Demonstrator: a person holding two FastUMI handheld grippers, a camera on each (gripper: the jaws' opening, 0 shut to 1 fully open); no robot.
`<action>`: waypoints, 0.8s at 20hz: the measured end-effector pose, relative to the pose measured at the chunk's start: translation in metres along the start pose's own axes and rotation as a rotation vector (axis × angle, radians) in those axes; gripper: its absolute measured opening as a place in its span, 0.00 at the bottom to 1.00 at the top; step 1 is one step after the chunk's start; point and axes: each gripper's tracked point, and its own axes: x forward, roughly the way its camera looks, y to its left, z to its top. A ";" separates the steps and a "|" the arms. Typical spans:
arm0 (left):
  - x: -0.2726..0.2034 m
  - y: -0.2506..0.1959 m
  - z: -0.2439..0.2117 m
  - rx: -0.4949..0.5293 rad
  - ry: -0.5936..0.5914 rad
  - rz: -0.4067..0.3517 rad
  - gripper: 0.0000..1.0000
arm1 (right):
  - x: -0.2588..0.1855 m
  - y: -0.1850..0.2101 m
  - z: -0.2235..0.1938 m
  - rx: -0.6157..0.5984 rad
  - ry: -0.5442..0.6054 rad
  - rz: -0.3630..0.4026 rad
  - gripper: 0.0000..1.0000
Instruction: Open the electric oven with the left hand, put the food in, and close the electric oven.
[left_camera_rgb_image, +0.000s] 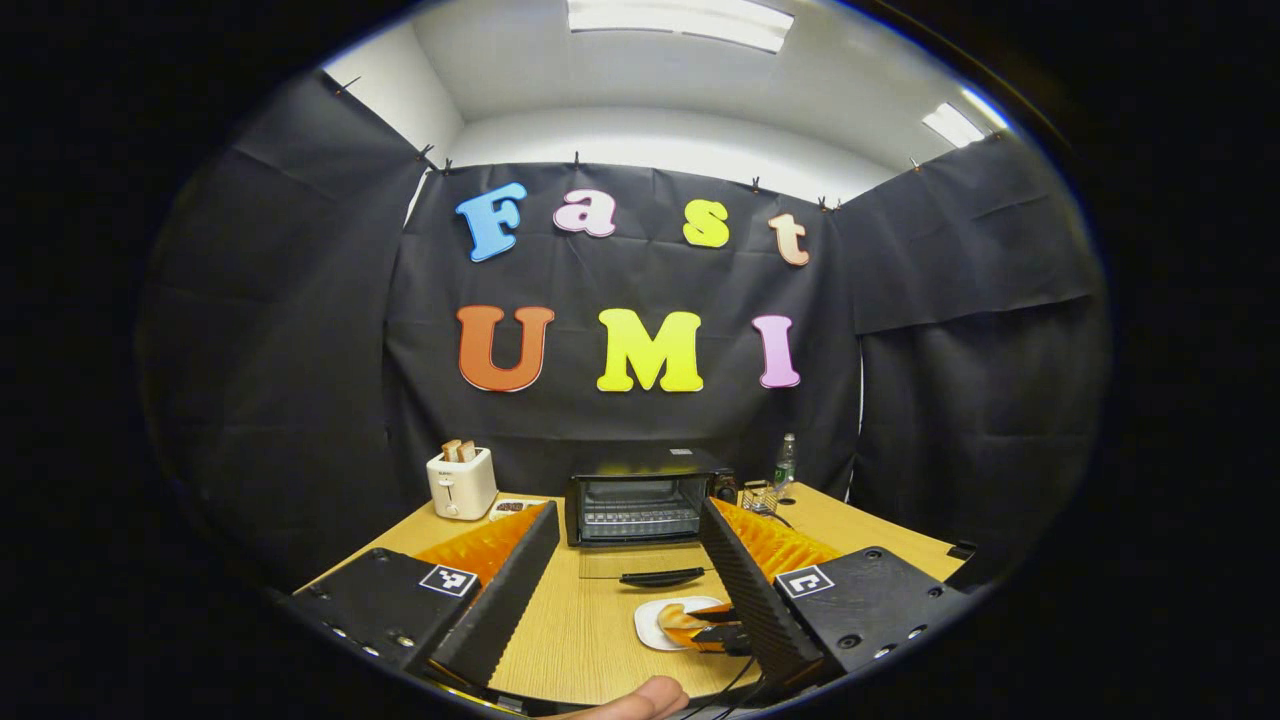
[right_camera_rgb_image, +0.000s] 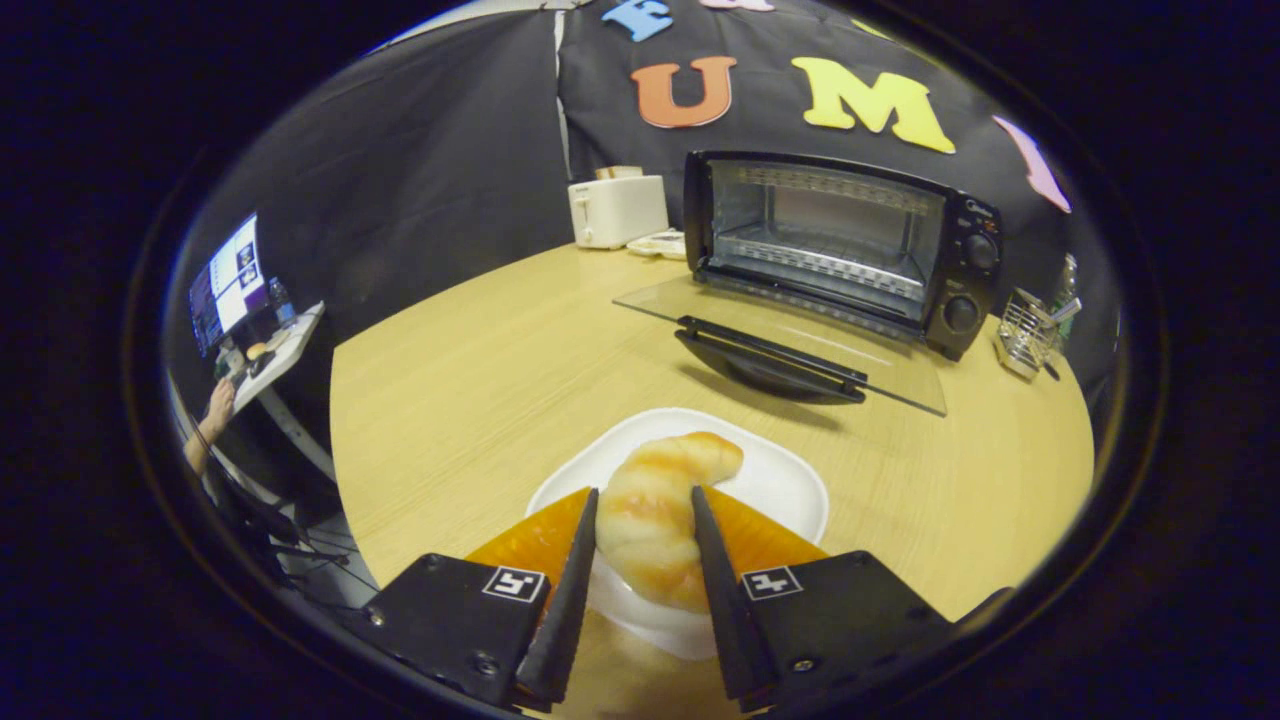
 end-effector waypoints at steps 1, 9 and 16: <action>-0.001 0.000 0.000 0.001 -0.005 -0.003 0.93 | -0.006 -0.001 0.011 0.016 -0.030 -0.006 0.57; 0.010 0.007 0.005 0.005 -0.013 -0.032 0.93 | -0.022 -0.011 0.090 0.129 -0.183 -0.075 0.55; 0.039 0.036 0.012 -0.018 0.003 -0.010 0.93 | 0.012 -0.030 0.164 0.232 -0.331 -0.106 0.55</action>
